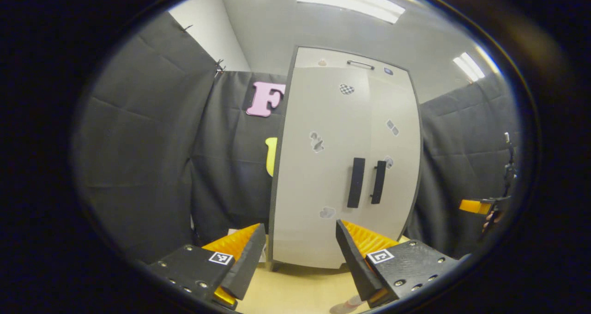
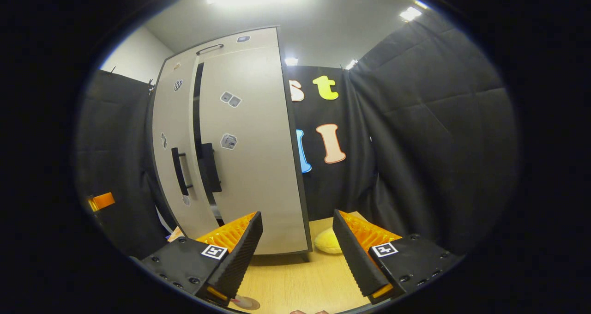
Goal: Grasp the bottle in the cabinet with the left hand and place it on the coaster, then close the right door with the right hand and the left door with the left hand.
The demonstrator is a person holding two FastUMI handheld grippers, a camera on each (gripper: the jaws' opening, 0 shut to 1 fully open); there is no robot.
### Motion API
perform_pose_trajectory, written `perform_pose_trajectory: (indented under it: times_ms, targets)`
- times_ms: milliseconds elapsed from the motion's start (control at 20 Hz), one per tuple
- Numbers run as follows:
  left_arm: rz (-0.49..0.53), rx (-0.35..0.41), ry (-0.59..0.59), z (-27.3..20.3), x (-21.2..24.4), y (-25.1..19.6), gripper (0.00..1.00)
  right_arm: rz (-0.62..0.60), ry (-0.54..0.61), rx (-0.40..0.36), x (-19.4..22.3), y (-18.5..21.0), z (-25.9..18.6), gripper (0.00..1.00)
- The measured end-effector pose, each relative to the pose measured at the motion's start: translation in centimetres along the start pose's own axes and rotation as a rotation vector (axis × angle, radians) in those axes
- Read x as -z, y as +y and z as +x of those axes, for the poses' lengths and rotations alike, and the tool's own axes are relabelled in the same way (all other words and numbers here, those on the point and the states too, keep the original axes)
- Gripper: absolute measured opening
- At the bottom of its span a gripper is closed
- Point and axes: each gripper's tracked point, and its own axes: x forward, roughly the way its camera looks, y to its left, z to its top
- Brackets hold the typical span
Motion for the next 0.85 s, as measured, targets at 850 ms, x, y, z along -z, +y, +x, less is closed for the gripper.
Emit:
perform_pose_trajectory:
  times_ms: [850]
  targets:
    - [-0.029, 0.162, 0.074, 1.5, 5.1, -3.2, 0.82, 0.049, 0.084, 0.139, 2.0, -3.0, -2.9, 0.98]
